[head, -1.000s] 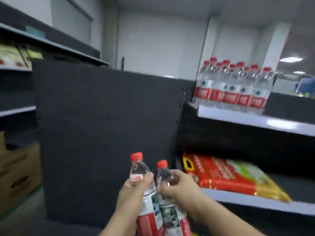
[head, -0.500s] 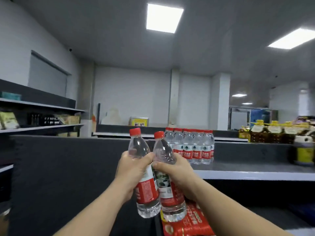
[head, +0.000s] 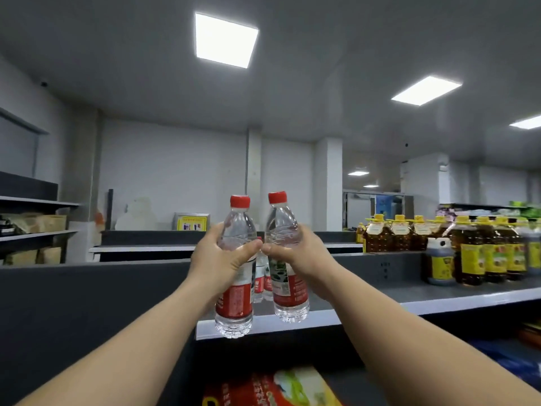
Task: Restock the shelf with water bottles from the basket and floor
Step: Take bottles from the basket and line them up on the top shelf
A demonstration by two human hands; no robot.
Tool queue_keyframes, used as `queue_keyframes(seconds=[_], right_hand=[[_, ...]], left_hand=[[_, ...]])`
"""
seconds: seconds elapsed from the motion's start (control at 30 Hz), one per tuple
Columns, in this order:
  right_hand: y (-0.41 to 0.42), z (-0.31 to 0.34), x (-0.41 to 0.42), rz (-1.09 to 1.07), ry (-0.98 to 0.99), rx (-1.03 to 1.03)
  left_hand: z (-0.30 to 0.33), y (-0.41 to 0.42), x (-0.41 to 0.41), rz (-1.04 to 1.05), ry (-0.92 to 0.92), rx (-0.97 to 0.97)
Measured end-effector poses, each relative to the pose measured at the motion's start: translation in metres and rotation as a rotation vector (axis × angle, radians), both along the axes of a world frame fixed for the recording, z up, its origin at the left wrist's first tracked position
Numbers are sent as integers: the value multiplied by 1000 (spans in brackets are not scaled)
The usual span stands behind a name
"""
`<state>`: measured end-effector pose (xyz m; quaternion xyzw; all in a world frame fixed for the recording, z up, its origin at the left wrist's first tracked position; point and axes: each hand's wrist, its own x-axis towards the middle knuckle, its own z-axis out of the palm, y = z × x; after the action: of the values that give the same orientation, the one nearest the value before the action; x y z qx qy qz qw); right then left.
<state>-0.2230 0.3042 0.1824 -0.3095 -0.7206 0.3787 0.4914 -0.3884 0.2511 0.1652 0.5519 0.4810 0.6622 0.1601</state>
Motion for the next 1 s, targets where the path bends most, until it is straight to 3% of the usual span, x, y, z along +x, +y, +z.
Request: queue_keyframes(seconds=[0.23,0.5,0.77,1.0], right_hand=[[177,8,59,-152,14,0],[345,-37,56,-221,-26,-137],[424,-85,22,-205,42,-312],[453,-92,12,-217,23,-286]], left_hand=[[-1,146,31,56,-36,-71],[-45,245,-32,287,-65,-201],[-71,270,-81,502,-67,-232],[-73,292,-98,573,-12,-223]])
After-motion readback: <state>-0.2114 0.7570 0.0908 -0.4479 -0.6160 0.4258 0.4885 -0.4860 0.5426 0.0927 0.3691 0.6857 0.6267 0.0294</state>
